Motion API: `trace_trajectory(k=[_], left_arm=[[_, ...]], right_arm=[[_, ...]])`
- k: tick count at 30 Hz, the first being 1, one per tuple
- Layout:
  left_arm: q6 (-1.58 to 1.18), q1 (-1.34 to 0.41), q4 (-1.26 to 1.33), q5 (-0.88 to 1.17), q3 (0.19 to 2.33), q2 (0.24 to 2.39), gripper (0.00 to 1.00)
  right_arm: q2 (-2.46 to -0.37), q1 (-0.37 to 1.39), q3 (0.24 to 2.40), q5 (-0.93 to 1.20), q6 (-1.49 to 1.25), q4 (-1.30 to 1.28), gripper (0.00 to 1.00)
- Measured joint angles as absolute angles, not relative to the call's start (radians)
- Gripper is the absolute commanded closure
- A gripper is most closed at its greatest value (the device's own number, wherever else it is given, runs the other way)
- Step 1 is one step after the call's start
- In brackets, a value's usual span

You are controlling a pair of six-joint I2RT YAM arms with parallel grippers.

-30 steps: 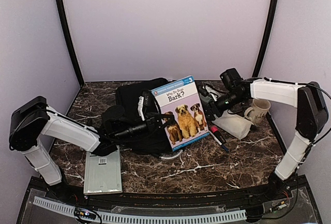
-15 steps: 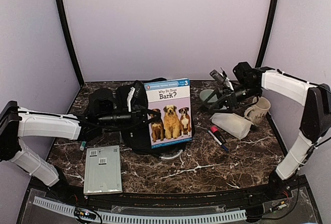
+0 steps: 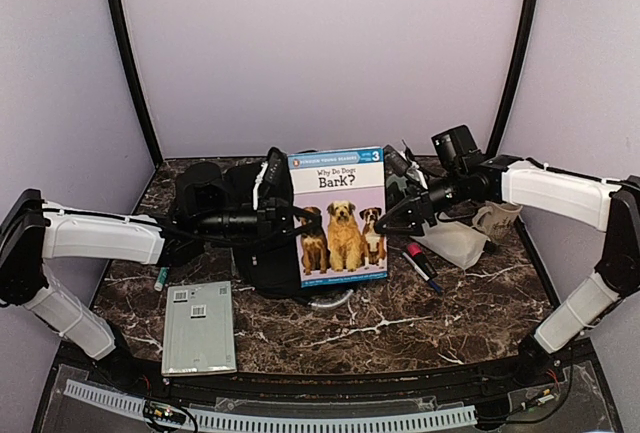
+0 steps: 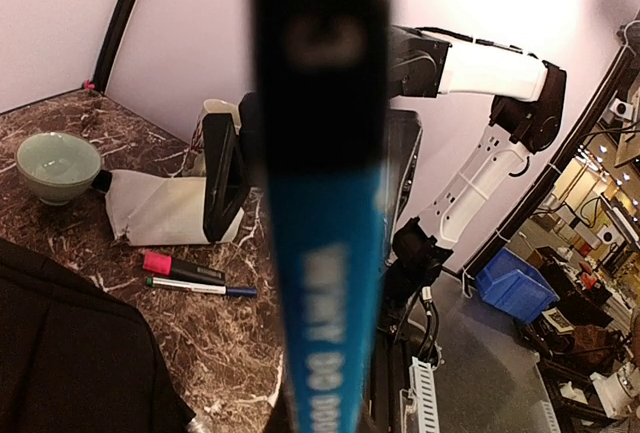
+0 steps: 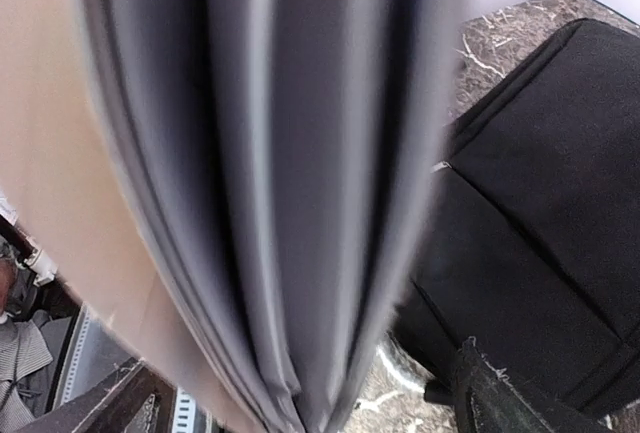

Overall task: Pack the student bag
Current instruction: Pass from the left arm to the right

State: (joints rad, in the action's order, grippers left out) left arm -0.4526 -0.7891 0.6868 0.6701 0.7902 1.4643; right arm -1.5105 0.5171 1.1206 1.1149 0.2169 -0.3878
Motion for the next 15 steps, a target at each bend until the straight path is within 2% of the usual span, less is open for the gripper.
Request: trace_trajectory(k=[5, 15], left_arm=[[-0.476, -0.789, 0.733, 0.644, 0.79, 1.472, 1.0], [-0.45, -0.79, 0.663, 0.425, 0.79, 1.472, 1.0]], right_arm=[[-1.511, 0.559, 1.119, 1.132, 0.15, -0.317, 0.15], [-1.51, 0.571, 1.097, 1.165, 0.075, -0.271, 0.36]])
